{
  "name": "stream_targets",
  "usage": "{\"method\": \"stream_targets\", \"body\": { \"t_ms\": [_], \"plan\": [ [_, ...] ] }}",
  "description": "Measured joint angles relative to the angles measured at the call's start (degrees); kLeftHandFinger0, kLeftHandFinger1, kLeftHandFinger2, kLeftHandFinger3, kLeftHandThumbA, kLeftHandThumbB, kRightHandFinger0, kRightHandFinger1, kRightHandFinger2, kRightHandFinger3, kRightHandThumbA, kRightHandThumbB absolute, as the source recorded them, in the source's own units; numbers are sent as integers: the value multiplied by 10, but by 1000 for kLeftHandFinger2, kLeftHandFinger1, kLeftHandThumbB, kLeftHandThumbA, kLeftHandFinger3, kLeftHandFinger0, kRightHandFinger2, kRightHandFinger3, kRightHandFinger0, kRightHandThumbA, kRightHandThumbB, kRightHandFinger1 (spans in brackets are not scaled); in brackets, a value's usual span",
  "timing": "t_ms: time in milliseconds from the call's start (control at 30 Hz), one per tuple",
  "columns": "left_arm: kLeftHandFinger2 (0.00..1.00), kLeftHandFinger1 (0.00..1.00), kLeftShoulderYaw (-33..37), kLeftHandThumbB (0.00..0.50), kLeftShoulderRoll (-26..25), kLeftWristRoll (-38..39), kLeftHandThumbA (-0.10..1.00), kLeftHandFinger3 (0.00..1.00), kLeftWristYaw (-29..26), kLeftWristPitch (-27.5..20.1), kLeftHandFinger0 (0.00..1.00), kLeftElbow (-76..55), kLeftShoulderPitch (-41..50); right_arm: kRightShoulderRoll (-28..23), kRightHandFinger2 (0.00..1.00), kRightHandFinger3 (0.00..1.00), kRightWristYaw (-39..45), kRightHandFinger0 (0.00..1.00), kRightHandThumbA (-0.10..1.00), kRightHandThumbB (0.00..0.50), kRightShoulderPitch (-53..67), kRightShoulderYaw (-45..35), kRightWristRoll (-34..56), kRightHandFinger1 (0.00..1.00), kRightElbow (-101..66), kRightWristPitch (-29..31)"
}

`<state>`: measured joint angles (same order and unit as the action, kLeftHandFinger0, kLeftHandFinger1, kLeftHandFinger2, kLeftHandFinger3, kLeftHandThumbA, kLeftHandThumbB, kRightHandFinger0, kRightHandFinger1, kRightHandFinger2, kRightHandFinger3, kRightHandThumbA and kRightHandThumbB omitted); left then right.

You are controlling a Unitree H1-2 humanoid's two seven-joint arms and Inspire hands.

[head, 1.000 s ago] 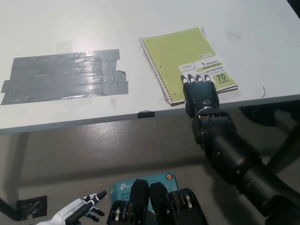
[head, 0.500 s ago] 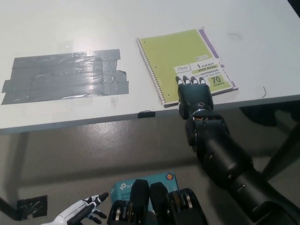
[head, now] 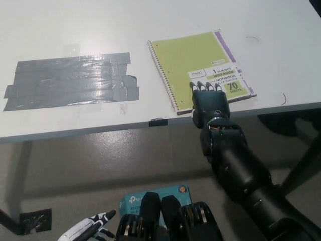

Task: The robot uses its right hand to align two notebooks stacked together until they are fully overlapped

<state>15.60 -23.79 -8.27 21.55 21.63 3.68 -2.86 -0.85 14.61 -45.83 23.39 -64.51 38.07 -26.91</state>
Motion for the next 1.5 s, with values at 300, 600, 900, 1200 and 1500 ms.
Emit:
{"method": "stream_targets", "body": {
  "t_ms": [300,600,900,1200,1500],
  "plan": [
    [662,616,-1,500,1,0,1000,1000,0,-1,659,-1,1,-10,1000,1000,4,1000,1000,500,-4,-15,2,1000,4,4],
    [656,598,-1,496,3,0,1000,1000,0,0,645,-1,2,-11,1000,1000,10,1000,1000,500,-6,-26,3,1000,7,7],
    [695,642,-3,500,6,0,1000,1000,0,0,683,-1,2,-12,1000,1000,10,1000,1000,500,-6,-24,4,1000,6,8],
    [558,540,-3,500,7,0,1000,1000,0,-1,587,-1,2,-34,1000,1000,14,1000,1000,500,0,12,15,1000,-25,9],
    [494,495,-6,500,7,0,1000,971,0,-5,581,-1,8,-68,1000,1000,35,1000,1000,500,-1,45,29,1000,-55,12]
  ]
}}
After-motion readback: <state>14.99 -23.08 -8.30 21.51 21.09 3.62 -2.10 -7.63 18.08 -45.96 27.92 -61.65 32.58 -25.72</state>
